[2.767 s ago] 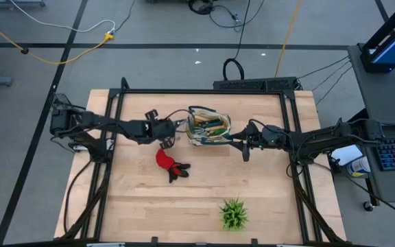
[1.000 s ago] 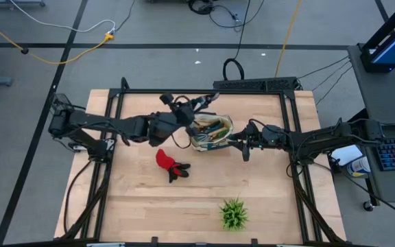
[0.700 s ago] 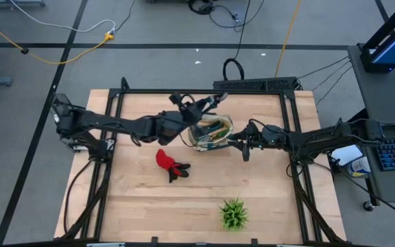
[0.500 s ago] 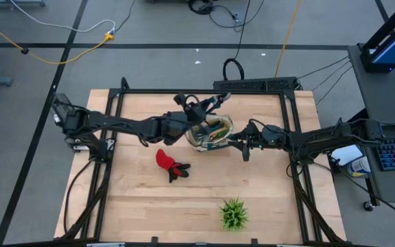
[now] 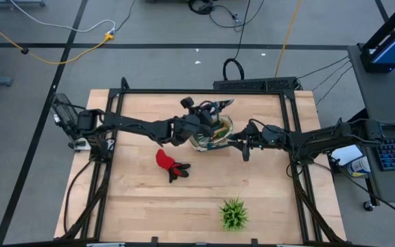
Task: Pick & Place Garden tools in Gardening bag
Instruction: Put the blue fruit pruner into the gardening bag
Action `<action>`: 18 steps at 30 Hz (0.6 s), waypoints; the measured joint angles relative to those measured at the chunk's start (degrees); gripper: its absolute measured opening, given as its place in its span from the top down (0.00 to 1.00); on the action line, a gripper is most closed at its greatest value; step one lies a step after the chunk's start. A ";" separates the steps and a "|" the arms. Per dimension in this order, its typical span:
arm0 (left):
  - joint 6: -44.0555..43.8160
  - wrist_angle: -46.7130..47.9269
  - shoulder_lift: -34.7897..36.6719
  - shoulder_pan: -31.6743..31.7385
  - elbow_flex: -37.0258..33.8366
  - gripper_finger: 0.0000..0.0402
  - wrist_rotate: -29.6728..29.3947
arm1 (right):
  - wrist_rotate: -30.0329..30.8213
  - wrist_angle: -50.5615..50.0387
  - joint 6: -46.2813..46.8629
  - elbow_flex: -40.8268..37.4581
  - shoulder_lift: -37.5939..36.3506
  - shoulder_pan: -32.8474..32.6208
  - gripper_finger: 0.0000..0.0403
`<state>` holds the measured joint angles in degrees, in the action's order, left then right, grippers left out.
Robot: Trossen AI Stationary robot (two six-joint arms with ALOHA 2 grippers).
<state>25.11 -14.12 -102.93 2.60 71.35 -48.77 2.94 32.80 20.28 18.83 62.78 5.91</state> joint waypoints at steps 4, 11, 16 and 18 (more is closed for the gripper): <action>-1.31 6.63 0.04 -0.49 0.00 0.87 -0.81 | 0.00 -0.02 0.01 0.00 0.02 0.00 0.61; -4.46 14.02 0.04 -1.31 0.00 0.87 0.38 | 0.00 -0.02 0.01 0.00 0.02 -0.02 0.61; -5.89 19.48 0.06 -1.38 0.00 0.87 2.68 | 0.00 -0.02 0.01 0.00 0.02 -0.01 0.61; -5.72 21.30 0.06 -1.38 0.00 0.87 3.10 | 0.00 -0.02 0.01 0.00 0.01 -0.02 0.61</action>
<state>19.38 7.18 -102.87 1.21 71.35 -45.66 2.94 32.77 20.29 18.83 62.79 5.89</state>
